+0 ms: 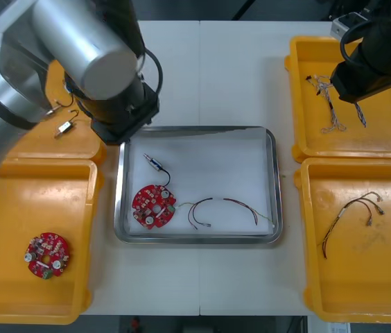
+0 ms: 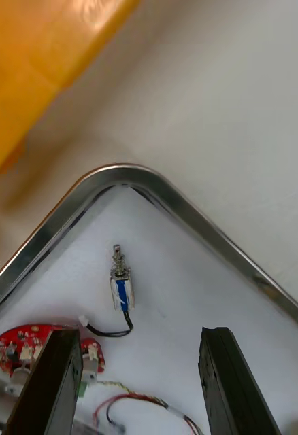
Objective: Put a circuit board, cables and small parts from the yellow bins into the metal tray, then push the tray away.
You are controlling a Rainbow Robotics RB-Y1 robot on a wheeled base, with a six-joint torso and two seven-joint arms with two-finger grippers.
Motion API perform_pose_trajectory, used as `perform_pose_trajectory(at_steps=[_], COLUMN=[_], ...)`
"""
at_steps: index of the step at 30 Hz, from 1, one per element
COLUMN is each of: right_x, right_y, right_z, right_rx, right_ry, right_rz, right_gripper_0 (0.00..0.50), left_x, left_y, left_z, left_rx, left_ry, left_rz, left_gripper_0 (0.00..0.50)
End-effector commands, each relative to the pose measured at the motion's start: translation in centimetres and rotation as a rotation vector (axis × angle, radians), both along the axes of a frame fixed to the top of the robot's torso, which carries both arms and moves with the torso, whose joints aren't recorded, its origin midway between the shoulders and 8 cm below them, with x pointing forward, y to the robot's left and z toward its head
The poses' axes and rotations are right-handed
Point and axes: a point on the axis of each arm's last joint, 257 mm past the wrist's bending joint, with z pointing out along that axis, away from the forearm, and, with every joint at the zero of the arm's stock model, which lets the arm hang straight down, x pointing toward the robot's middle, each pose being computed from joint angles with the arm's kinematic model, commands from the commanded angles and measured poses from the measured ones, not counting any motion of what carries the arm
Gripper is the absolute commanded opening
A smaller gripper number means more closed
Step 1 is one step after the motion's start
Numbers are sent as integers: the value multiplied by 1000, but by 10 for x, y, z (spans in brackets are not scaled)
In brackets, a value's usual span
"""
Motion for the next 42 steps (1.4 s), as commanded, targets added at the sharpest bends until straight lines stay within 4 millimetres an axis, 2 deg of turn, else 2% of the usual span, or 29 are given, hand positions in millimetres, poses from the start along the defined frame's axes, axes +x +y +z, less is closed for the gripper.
perform_pose_trajectory(at_steps=[1, 5, 11, 16, 21, 26, 29, 35, 42], right_x=[-4, -14, -30, -37, -42, -47, -51, -55, -51], right_y=[32, 53, 92, 133, 162, 185, 195, 207, 215], right_z=[23, 23, 8, -4, -20, -45, -62, -89, -120], right_rx=[38, 64, 20, 18, -39, -113, -139, -172, -221], right_ry=[-42, -23, 13, -3, -32, -57, -59, -62, -83], right_rz=[123, 210, 460, 679, 865, 1049, 1126, 1187, 1220], right_gripper_0=[0, 0, 0, 0, 0, 0, 0, 0, 0], left_x=[9, 11, 24, 41, 59, 72, 78, 92, 108], left_y=[25, 45, 91, 128, 166, 205, 221, 247, 262], left_z=[75, 93, 118, 124, 129, 126, 123, 111, 86], left_rx=[-89, -129, -199, -243, -293, -316, -331, -334, -291], left_ry=[-66, -53, -25, -24, -43, -59, -63, -91, -121], left_rz=[78, 121, 245, 362, 474, 582, 633, 691, 727], left_gripper_0=[500, 500, 500, 500, 500, 500, 500, 500, 500])
